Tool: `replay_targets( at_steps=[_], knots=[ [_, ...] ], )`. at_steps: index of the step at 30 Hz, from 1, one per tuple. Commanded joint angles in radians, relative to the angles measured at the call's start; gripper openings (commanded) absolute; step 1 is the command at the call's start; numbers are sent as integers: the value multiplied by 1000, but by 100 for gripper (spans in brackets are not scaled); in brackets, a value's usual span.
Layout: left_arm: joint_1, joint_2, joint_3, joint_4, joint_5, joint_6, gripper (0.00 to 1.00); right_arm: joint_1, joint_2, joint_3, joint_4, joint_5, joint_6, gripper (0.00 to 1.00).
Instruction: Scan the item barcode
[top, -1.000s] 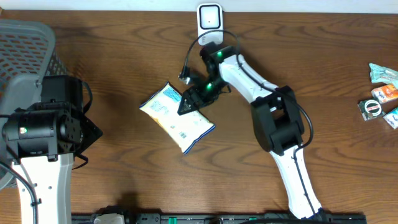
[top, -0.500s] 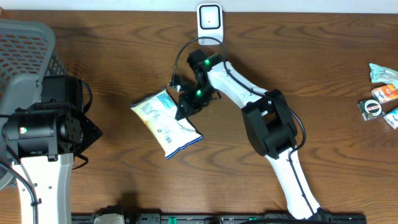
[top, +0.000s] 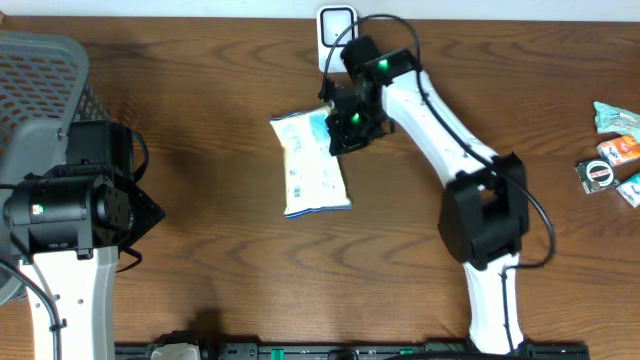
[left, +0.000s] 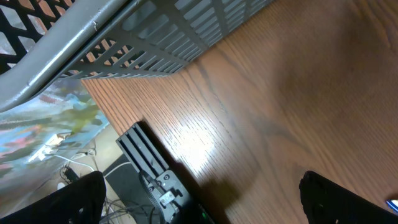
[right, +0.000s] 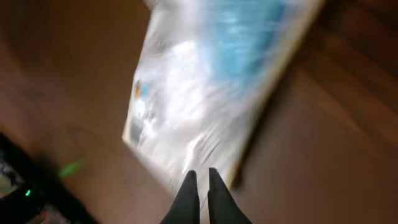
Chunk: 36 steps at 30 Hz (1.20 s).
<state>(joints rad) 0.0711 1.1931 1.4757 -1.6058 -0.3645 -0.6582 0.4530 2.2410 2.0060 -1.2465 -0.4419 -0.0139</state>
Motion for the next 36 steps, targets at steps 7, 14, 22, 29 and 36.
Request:
replay_targets(
  at_steps=[7,14,22,29,36],
  knots=[
    [4,-4,1,-5,-3,-13,98,29,-13,-39,-20,95,21,62],
    [4,-4,1,-5,-3,-13,98,-16,-13,-149,168,63,133,99],
    [4,-4,1,-5,-3,-13,98,-3,-13,-348,428,-115,111,99],
    [4,-4,1,-5,-3,-13,98,36,-13,-491,618,-171,159,57],
    [4,-4,1,-6,-3,-13,98,32,-15,-491,674,-171,219,1]
  ],
)
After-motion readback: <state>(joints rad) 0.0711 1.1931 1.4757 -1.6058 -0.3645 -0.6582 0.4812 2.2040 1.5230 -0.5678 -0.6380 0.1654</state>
